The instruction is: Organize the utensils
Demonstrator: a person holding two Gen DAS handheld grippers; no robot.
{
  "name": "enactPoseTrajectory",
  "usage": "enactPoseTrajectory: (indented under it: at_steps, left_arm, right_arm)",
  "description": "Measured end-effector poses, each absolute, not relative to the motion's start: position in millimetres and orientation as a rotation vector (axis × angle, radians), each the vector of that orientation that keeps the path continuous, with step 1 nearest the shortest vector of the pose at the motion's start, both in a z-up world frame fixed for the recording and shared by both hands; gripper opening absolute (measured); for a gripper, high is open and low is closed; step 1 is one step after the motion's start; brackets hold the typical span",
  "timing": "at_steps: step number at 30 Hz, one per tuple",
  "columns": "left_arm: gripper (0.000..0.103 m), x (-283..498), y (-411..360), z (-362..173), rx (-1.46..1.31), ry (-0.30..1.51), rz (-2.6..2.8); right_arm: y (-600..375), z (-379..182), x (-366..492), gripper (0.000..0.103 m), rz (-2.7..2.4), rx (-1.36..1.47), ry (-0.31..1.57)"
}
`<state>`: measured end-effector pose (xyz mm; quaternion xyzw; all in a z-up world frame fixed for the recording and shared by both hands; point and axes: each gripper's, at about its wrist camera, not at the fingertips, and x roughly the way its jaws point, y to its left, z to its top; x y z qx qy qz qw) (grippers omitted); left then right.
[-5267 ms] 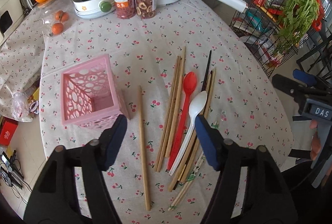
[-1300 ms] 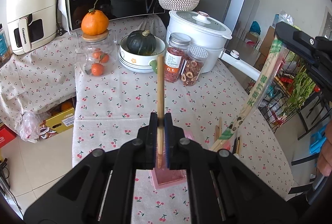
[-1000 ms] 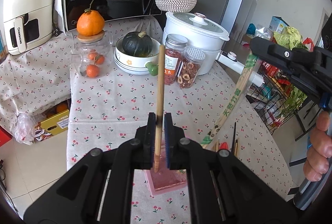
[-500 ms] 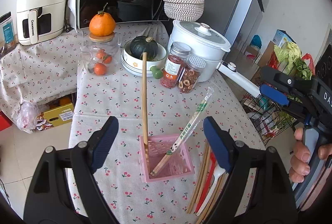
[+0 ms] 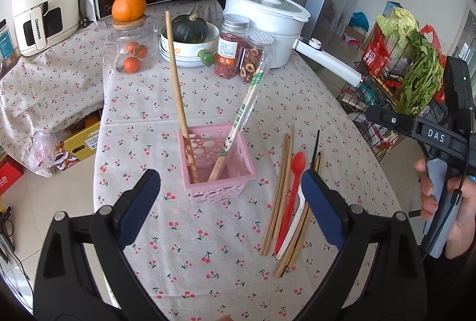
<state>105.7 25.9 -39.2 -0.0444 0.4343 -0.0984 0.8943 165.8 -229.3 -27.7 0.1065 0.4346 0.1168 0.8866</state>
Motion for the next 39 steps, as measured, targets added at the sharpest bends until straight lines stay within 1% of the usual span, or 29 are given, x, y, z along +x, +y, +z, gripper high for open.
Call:
enactPoseTrajectory:
  at_steps: [6, 12, 17, 19, 21, 24, 26, 31, 34, 36, 38, 39]
  left_arm:
    - [0.095, 100.4, -8.5, -58.6, -0.053, 0.982, -0.274]
    - [0.095, 107.5, -50.6, -89.8, -0.034, 1.117, -0.357]
    - [0.094, 120.6, -81.4, -105.6, -0.009, 1.162, -0.406]
    - [0.087, 129.4, -94.3, -113.1, 0.018, 1.184, -0.417]
    - [0.072, 138.8, -104.8, -122.1, 0.043, 1.216, -0.429]
    - [0.056, 150.3, -119.6, -133.5, 0.083, 1.252, -0.432]
    - [0.051, 155.4, -127.1, -137.8, 0.117, 1.254, -0.418]
    - [0.042, 166.2, -137.2, -143.4, 0.192, 1.246, -0.385]
    - [0.032, 173.4, -137.0, -148.8, 0.209, 1.259, -0.366]
    - [0.016, 177.7, -140.6, -153.8, 0.227, 1.264, -0.358]
    - [0.01, 177.8, -140.5, -154.3, 0.241, 1.255, -0.348]
    - [0.009, 176.8, -139.0, -152.3, 0.239, 1.246, -0.348]
  right_arm:
    - [-247.4, -51.0, 156.8, 0.086, 0.195, 0.15, 0.988]
    - [-266.5, -69.3, 151.3, 0.086, 0.184, 0.105, 1.057]
    - [-280.1, -83.7, 152.9, 0.086, 0.154, 0.064, 1.113]
    - [-284.3, -87.4, 153.8, 0.086, 0.151, 0.05, 1.121]
    - [-289.7, -90.6, 155.3, 0.086, 0.148, 0.049, 1.131]
    - [-298.6, -95.7, 158.0, 0.086, 0.146, 0.062, 1.148]
    - [-303.7, -98.8, 159.5, 0.086, 0.14, 0.065, 1.157]
    - [-313.2, -106.1, 162.2, 0.086, 0.125, 0.068, 1.176]
    - [-316.3, -108.6, 163.2, 0.086, 0.121, 0.076, 1.186]
    - [-317.2, -109.5, 164.2, 0.086, 0.119, 0.081, 1.189]
    - [-317.2, -110.6, 165.5, 0.086, 0.116, 0.082, 1.192]
    - [-316.9, -111.1, 166.0, 0.086, 0.113, 0.082, 1.193]
